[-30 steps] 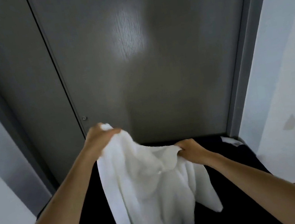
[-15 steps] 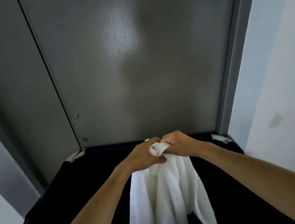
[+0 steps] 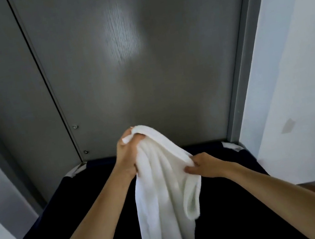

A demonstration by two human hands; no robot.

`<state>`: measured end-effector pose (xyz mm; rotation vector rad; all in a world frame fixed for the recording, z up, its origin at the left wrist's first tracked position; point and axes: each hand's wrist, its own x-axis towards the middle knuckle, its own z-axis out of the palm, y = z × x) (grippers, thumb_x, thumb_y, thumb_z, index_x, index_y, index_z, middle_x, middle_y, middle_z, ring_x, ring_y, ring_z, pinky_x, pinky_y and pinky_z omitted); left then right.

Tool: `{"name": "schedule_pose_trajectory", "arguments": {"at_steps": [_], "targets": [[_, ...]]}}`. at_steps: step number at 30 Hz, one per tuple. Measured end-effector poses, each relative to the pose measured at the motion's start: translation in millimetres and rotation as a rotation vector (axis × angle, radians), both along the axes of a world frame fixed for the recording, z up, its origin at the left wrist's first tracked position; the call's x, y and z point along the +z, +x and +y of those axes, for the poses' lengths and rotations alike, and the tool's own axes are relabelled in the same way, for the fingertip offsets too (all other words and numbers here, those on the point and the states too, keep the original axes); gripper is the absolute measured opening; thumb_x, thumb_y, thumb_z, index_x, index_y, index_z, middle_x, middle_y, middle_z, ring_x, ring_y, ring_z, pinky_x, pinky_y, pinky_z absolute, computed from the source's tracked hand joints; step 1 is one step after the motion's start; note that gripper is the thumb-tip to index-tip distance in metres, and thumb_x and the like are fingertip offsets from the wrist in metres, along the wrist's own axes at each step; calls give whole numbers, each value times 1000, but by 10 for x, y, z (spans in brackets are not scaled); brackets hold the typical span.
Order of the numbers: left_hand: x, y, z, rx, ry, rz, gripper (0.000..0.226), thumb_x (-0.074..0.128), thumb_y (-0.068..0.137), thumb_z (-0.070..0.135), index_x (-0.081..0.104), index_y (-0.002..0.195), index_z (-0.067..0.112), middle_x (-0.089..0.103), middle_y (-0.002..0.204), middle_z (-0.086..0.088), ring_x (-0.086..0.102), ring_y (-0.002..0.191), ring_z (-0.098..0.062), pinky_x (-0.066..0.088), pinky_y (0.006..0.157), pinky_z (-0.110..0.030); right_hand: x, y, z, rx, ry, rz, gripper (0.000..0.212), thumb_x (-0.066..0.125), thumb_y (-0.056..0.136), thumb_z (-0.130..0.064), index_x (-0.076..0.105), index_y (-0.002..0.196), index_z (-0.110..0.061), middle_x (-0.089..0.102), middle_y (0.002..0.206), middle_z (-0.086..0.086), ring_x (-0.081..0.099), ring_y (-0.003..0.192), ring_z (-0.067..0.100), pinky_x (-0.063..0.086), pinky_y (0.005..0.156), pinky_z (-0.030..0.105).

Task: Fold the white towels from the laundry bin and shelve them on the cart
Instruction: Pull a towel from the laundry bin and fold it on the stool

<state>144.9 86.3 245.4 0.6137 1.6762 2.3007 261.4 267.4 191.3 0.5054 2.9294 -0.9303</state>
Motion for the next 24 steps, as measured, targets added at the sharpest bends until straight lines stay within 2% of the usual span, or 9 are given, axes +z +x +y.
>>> {"name": "schedule_pose_trajectory", "arguments": {"at_steps": [3, 7, 8, 11, 13, 17, 21, 23, 24], "targets": [[45, -152, -157, 111, 23, -63, 17, 58, 86, 10, 59, 72, 19, 62, 65, 5, 58, 63, -9, 49, 59, -22, 25, 54, 180, -115, 107, 72, 27, 53, 94, -21, 63, 109, -1, 60, 100, 6, 53, 94, 11, 33, 70, 20], [-271, -334, -335, 273, -82, -240, 11, 62, 85, 18, 60, 75, 21, 59, 75, -3, 56, 70, -18, 45, 64, -29, -32, 81, 477, -156, 334, -121, 30, 50, 93, -23, 62, 110, -1, 61, 117, 16, 55, 109, 27, 36, 86, 29], [-369, -394, -365, 314, -177, -230, 7, 65, 84, 22, 61, 79, 19, 59, 77, -4, 56, 71, -19, 45, 63, -29, -84, 90, 538, -170, 357, -148, 30, 49, 93, -24, 62, 109, -2, 61, 117, 16, 56, 109, 28, 38, 84, 29], [-710, -588, -443, 302, -715, -38, 27, 72, 80, 31, 59, 96, 14, 59, 89, -5, 56, 81, -23, 42, 66, -28, -207, 102, 607, -234, 319, -161, 28, 50, 91, -22, 65, 100, 0, 65, 108, 16, 59, 99, 29, 39, 74, 29], [-917, -625, -501, 246, -896, -5, 30, 75, 77, 33, 56, 91, 13, 59, 90, -5, 56, 83, -24, 39, 64, -28, -257, 95, 575, -253, 278, -186, 28, 49, 91, -23, 64, 87, 0, 66, 96, 15, 61, 91, 29, 38, 69, 27], [-1186, -708, -624, 257, -842, -200, 47, 72, 79, 35, 58, 108, 1, 62, 101, -13, 58, 89, -27, 46, 70, -33, -256, 86, 437, -371, 155, -235, 38, 53, 89, -24, 44, 55, -11, 49, 54, 4, 49, 48, 19, 41, 50, 23], [-1220, -688, -607, 242, -666, -401, 52, 51, 83, 31, 47, 121, -5, 55, 93, -17, 54, 81, -32, 41, 66, -34, -262, 28, 269, -404, 25, -246, 35, 56, 85, -20, 44, 54, -11, 48, 51, 5, 45, 42, 18, 38, 42, 20], [-1220, -609, -498, 193, -648, -396, 43, 45, 82, 20, 51, 112, -10, 49, 78, -13, 49, 68, -27, 37, 62, -31, -280, -52, 133, -369, -40, -228, 35, 59, 85, -21, 46, 55, -11, 48, 52, 4, 45, 44, 16, 39, 45, 20], [-1188, -519, -419, 157, -657, -371, 29, 44, 81, 15, 54, 95, -9, 45, 70, -11, 45, 61, -25, 34, 60, -30, -298, -103, 57, -342, -70, -212, 34, 60, 86, -21, 47, 55, -11, 48, 53, 3, 46, 45, 16, 40, 47, 21]]}}
